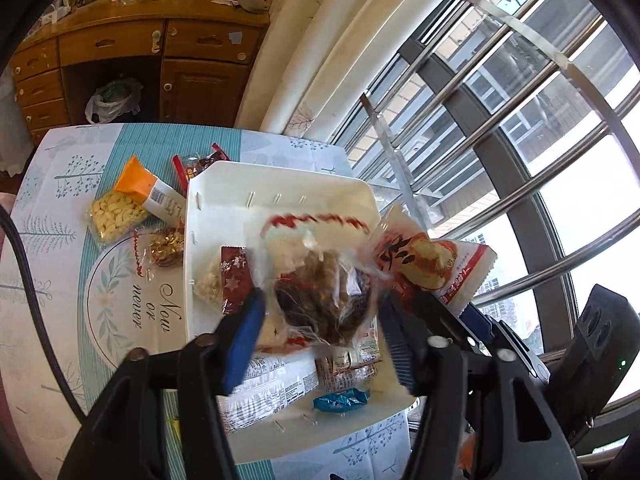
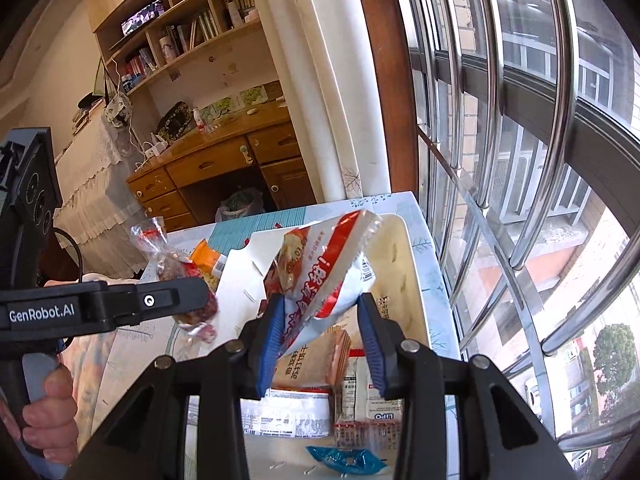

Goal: Organize snacks
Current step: 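Carry both held bags over the white tray and open both tools to drop them, then withdraw both open tools from the tray toward the remaining snacks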

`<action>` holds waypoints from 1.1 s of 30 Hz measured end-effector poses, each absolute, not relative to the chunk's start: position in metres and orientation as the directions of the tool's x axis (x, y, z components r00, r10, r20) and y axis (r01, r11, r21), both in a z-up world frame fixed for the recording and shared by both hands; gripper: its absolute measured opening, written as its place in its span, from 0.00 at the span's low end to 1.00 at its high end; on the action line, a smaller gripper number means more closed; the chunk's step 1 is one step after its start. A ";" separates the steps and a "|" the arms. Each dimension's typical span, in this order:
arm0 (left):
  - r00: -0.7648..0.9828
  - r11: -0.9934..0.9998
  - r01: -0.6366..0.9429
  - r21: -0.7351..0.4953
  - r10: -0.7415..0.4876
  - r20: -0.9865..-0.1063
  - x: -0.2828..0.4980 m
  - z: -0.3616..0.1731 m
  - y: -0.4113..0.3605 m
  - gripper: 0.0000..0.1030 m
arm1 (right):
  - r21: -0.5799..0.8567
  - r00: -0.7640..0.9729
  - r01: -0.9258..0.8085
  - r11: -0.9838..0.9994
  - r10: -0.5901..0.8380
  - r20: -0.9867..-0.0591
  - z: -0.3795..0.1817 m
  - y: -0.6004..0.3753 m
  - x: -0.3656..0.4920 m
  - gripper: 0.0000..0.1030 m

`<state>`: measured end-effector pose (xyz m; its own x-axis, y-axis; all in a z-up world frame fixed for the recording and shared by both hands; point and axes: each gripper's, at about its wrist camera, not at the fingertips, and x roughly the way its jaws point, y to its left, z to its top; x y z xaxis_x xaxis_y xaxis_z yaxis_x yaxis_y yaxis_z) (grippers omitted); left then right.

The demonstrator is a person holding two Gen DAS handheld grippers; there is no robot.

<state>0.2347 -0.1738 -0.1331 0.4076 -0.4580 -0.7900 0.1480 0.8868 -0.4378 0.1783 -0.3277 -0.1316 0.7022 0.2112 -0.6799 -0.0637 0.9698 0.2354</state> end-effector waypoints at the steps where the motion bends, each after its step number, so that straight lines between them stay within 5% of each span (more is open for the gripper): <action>1: 0.408 0.888 0.139 -0.438 -0.455 -0.792 0.235 -0.134 -0.173 0.65 | 0.238 0.695 -0.060 0.969 0.211 -0.687 -0.133 -0.329 0.180 0.39; 21: 0.418 0.907 0.055 -0.417 -0.400 -0.816 0.189 -0.136 -0.124 0.65 | 0.352 0.653 -0.027 0.936 0.283 -0.703 -0.140 -0.336 0.168 0.60; 33: 0.421 0.926 -0.050 -0.373 -0.319 -0.849 0.143 -0.153 -0.064 0.65 | 0.408 0.577 -0.042 0.912 0.355 -0.736 -0.155 -0.297 0.150 0.64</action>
